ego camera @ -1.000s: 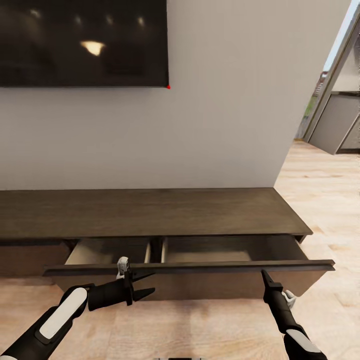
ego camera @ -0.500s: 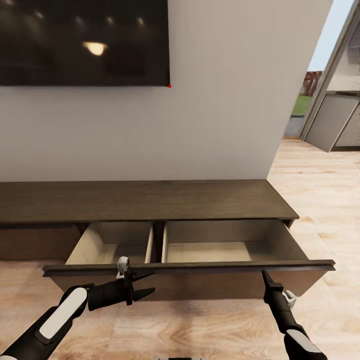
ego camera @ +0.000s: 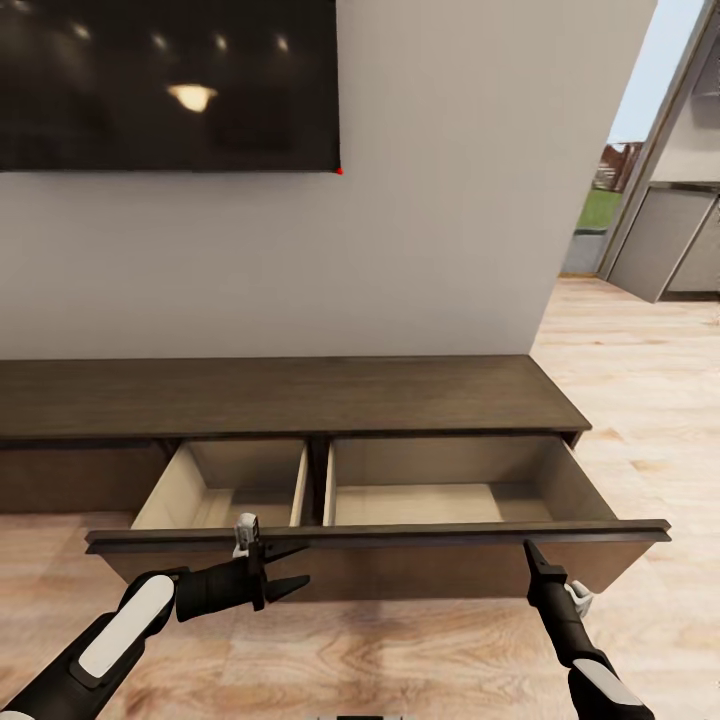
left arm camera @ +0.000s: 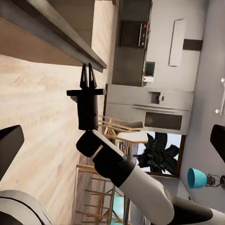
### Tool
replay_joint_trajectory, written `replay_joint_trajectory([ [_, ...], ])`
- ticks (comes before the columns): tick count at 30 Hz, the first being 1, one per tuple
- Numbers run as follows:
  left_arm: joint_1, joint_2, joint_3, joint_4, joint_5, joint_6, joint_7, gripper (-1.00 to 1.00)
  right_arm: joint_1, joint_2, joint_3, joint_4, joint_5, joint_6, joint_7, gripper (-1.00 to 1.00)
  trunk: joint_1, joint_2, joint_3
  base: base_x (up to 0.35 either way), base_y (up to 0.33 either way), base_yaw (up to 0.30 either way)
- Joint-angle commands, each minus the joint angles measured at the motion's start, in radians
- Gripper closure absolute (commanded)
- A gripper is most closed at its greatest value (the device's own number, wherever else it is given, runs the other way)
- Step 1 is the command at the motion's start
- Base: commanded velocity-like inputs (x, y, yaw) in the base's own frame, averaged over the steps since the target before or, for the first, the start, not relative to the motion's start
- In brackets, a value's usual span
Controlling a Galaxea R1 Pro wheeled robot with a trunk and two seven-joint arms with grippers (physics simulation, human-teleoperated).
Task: Place each of the two pumpkins and all three candles from the living room inside a cabinet in the living room (use any cabinet), then make sure every cabinet is closed, and position the cauldron so it is next to a table in the living room.
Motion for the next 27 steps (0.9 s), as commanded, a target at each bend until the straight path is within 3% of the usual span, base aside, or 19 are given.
replay_joint_trajectory([
  [1, -0.001, 0.001, -0.002, 0.001, -0.001, 0.001, -0.005, -1.00, 0.000, 0.000, 0.012, 0.012, 0.000, 0.008, 0.002, 1.00, 0.000, 0.000, -0.001, -0.050, 0.000, 0.000],
  [27, -0.001, 0.001, -0.002, 0.001, -0.001, 0.001, -0.005, -1.00, 0.000, 0.000, 0.011, 0.012, 0.000, 0.008, 0.002, 1.00, 0.000, 0.000, -0.001, -0.051, 0.000, 0.000],
])
